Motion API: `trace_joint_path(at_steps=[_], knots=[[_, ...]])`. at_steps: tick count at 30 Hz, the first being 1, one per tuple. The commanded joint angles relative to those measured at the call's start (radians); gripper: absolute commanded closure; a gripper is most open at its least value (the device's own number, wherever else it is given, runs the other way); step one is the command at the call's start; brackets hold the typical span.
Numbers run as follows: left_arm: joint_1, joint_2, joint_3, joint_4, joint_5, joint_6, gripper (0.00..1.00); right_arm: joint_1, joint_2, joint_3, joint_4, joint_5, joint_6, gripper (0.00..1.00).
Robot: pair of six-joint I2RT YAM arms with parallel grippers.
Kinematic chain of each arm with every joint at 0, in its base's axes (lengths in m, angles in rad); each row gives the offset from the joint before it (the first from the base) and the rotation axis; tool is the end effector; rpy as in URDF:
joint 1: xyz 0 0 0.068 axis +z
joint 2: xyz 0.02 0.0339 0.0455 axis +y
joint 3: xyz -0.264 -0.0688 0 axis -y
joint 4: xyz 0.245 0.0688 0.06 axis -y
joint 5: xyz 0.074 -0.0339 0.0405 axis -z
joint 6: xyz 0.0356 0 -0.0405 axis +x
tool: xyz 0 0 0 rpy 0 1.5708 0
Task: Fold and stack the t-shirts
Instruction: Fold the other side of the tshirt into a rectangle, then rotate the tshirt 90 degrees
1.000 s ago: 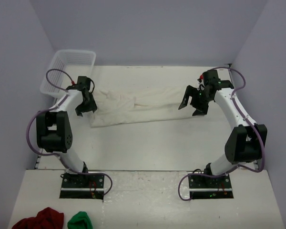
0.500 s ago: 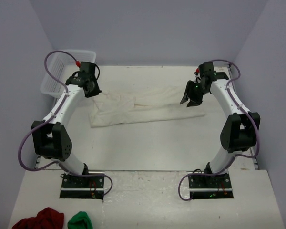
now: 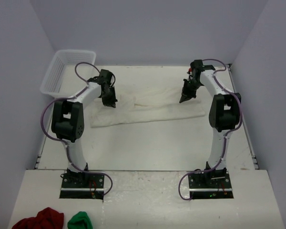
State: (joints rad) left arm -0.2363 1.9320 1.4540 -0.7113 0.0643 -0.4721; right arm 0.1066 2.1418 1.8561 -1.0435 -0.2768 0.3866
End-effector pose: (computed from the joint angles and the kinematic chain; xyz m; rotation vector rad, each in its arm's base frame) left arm 0.3876 -0.0957 0.1994 -0.3113 2.7759 -0.2713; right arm 0.4370 0.0565 0.2190 0.3606 2.9150 0.4837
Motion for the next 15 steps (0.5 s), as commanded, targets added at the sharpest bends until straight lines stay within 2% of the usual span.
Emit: trace_joint_path(at_steps=[1,6,9,15], knots=[[0.005,0.036,0.074,0.049,0.045,0.013,1.0,0.008,0.009,-0.007,0.002,0.013,-0.022,1.0],[0.005,0.071,0.104,0.088,0.04,0.015,1.0,0.025,-0.083,-0.214,0.239,0.047,0.0,1.0],[0.005,0.116,0.124,0.092,0.037,0.018,1.0,0.034,-0.094,-0.268,0.31,0.05,0.0,1.0],[0.005,0.179,0.17,0.088,0.034,0.02,1.0,0.038,-0.028,-0.175,0.246,0.068,-0.026,1.0]])
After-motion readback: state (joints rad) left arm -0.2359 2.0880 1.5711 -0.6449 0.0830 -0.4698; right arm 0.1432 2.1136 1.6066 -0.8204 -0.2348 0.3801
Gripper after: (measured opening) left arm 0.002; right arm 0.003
